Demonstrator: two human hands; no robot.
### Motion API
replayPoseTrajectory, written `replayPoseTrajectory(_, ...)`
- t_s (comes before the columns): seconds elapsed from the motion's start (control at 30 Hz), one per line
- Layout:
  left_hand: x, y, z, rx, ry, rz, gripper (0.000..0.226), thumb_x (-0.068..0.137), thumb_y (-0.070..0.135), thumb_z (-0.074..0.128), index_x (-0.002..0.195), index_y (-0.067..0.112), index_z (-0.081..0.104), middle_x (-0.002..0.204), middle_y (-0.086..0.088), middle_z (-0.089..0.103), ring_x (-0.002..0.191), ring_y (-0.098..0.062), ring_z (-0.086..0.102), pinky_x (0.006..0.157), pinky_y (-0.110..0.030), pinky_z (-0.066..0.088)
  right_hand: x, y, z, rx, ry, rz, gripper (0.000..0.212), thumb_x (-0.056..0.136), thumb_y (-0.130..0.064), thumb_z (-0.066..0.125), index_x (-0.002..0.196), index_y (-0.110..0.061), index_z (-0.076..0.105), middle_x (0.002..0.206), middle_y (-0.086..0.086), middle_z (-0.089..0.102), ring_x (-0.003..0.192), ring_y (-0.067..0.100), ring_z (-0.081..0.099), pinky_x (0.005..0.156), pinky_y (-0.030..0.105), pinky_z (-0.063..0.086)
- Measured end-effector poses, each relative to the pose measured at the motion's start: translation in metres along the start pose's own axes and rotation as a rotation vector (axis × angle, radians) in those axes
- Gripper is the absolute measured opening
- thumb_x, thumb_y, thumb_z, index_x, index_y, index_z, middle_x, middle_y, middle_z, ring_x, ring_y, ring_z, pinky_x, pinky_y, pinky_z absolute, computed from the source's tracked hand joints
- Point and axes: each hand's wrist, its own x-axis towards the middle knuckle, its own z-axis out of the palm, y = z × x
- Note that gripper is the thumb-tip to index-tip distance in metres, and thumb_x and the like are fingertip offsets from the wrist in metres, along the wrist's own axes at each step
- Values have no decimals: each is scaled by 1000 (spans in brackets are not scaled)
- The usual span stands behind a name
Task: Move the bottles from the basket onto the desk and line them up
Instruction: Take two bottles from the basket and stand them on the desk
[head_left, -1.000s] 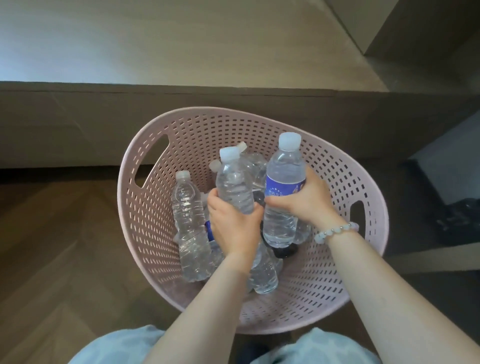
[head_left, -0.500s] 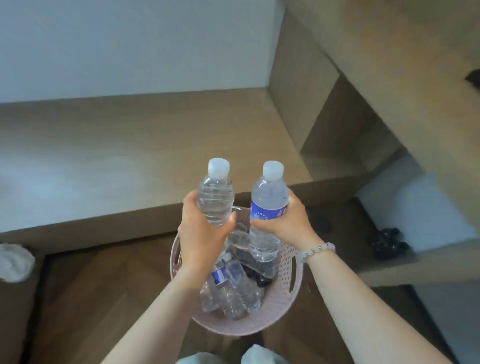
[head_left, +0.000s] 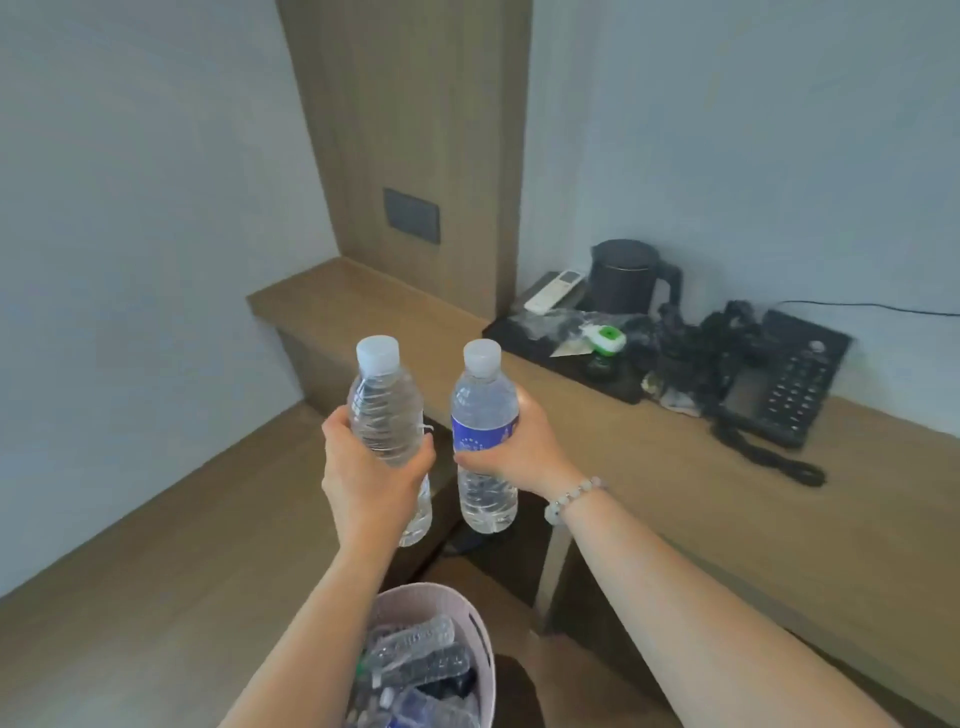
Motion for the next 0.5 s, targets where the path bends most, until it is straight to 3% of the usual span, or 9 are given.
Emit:
replayPoseTrajectory(0.13,-20,50,49,-45,-126,117,71,67,27,81,123,14,40,104,7,51,91,-10,48,81,-26,36,-21,0,-68,-13,208,25,70,53,-17,86,114,-26,53,106,-10,64,101,9,62,90,38,53)
replayPoseTrajectory(0.3,-61,92,122,-103,-313,241,73,66,22,83,123,16,39,106,9,51,95,-6,50,81,-23,40,-57,12,-154,-73,439,44,64,58,-14,86,108,-29,50,102,-10,61,97,9,60,85,30,52)
replayPoseTrajectory(0.5,-111,133,224,-148,-465,327,63,65,22,83,110,22,39,100,8,53,88,-7,51,78,-22,37,-87,50,-264,-75,630,90,73,57,-11,87,118,-25,49,109,-4,62,101,14,60,86,31,53)
